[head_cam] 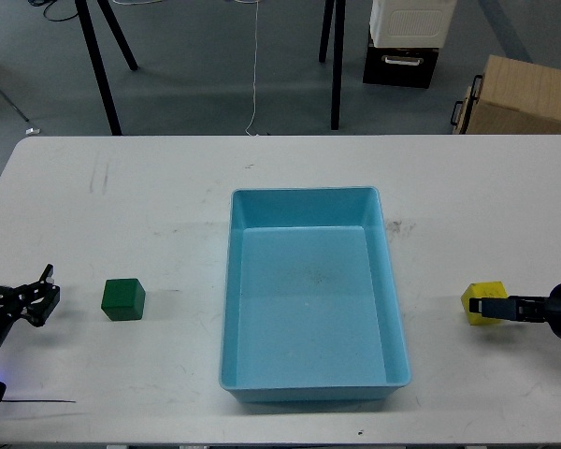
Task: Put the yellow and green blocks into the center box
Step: 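Close the right gripper around the yellow cube, then lift the yellow cube and carry it over the blue tray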
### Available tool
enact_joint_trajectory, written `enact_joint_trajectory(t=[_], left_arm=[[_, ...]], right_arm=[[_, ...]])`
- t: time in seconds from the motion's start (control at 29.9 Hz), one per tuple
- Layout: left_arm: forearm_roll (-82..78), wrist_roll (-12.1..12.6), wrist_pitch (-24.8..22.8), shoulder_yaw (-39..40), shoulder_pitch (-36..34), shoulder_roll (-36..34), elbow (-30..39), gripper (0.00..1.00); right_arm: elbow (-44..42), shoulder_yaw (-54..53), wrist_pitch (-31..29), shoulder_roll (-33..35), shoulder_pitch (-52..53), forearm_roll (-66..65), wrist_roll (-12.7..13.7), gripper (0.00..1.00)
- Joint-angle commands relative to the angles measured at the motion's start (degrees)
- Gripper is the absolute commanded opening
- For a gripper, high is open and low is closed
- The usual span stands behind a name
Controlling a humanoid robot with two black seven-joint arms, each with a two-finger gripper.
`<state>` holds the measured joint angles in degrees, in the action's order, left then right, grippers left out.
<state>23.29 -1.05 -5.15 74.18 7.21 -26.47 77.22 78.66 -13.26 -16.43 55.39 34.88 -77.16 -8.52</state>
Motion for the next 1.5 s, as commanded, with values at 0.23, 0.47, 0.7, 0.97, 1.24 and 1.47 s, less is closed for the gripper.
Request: enact_joint_trajectory(t=[0.23, 0.47, 0.7, 0.97, 1.24, 1.47], left_arm=[[0.01, 0.0, 0.05, 0.0, -0.18, -0.08, -1.11, 1.0], [0.01, 0.0, 0.05, 0.0, -0.27, 0.01, -1.46, 1.0], [0.01, 0.0, 0.05, 0.0, -0.27, -0.16, -1.46, 1.0], [0.01, -0.09, 0.14, 0.0, -0.27, -0.08, -1.46, 1.0], [0.01, -0.26, 0.4, 0.0, -0.18, -0.08, -1.28, 1.0], [0.01, -0.35, 0.41, 0.35, 0.0, -0.43, -1.11, 1.0]], right_arm=[[0.09, 0.08, -0.09, 0.07, 0.02, 0.0, 0.08, 0.42], [0.7, 0.08, 0.08, 0.68, 0.54, 0.52, -0.01, 0.23], [5.26, -5.0, 1.75, 6.74, 4.93, 10.25, -0.8, 0.22], [12.04, -7.4, 0.87, 11.67, 16.35, 26.09, -1.24, 0.23], [13.71, -2.04, -1.32, 2.81, 21.29, 32.16, -1.41, 0.23], [10.73, 5.17, -1.41, -6.6, 22.43, 29.71, -1.41, 0.23]])
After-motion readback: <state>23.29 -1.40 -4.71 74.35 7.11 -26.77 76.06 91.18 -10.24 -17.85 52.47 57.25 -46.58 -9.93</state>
